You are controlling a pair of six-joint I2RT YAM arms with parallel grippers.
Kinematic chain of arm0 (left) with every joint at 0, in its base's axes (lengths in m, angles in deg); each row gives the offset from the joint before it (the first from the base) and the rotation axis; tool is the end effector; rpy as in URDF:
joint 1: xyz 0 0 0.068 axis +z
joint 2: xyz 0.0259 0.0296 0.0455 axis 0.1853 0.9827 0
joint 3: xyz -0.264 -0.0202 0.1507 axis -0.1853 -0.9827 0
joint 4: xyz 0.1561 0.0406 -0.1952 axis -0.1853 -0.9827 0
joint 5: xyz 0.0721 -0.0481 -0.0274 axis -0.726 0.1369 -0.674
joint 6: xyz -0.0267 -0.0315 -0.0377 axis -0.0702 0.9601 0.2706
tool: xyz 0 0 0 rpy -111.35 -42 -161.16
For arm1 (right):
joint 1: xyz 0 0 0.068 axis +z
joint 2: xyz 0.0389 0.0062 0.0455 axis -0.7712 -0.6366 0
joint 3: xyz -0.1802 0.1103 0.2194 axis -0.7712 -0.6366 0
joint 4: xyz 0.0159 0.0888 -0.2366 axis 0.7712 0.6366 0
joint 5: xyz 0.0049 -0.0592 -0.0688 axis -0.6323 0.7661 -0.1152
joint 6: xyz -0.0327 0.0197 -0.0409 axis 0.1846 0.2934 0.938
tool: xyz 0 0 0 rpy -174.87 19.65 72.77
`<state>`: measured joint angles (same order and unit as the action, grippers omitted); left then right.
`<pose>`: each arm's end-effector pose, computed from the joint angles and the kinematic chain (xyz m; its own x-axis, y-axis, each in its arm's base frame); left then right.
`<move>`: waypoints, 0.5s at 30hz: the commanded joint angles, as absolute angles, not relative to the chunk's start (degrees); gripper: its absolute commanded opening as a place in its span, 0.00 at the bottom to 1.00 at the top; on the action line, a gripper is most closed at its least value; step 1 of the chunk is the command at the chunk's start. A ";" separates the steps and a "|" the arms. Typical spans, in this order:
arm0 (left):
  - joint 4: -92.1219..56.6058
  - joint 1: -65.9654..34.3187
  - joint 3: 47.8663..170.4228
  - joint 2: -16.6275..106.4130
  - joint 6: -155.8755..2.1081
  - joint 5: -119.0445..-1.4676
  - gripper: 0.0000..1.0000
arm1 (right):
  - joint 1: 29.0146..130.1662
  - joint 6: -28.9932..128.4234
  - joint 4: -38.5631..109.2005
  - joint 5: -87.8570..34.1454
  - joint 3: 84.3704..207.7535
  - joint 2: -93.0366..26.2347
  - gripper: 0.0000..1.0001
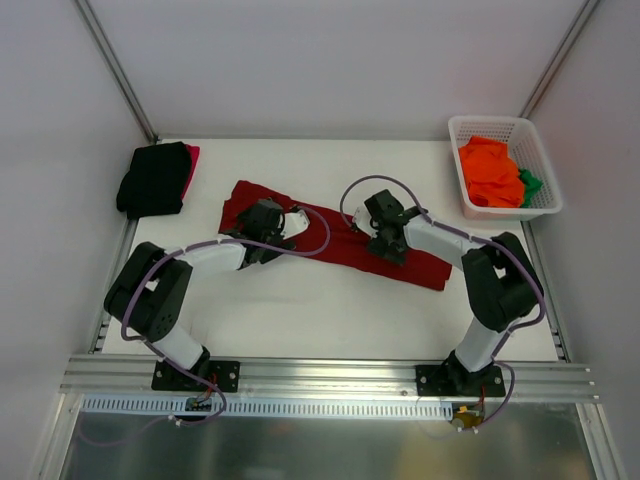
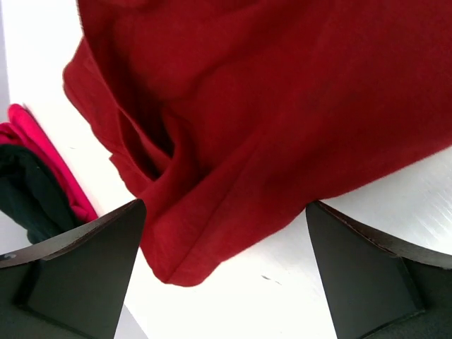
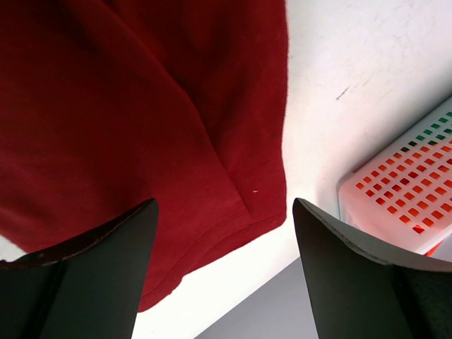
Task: Fold and stack the t-shirts
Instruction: Fold the tshirt
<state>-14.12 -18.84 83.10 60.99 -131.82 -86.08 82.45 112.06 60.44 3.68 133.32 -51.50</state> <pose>0.2857 -0.1484 0.2136 -0.2200 0.8767 -0.4278 0.5756 0.4707 0.6687 0.3002 0.1699 0.2183 -0.1493 -0.9886 0.0175 -0.8059 0.1114 -0.5814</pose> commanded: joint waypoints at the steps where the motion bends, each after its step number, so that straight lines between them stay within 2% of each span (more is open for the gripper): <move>1: -9.93 -18.59 84.35 61.15 -133.20 -88.20 0.99 | 82.02 113.75 57.92 6.01 132.92 -50.85 0.80; 15: -5.45 -15.34 91.90 75.04 -141.28 -97.17 0.99 | 83.15 119.28 63.54 0.66 125.63 -44.62 0.80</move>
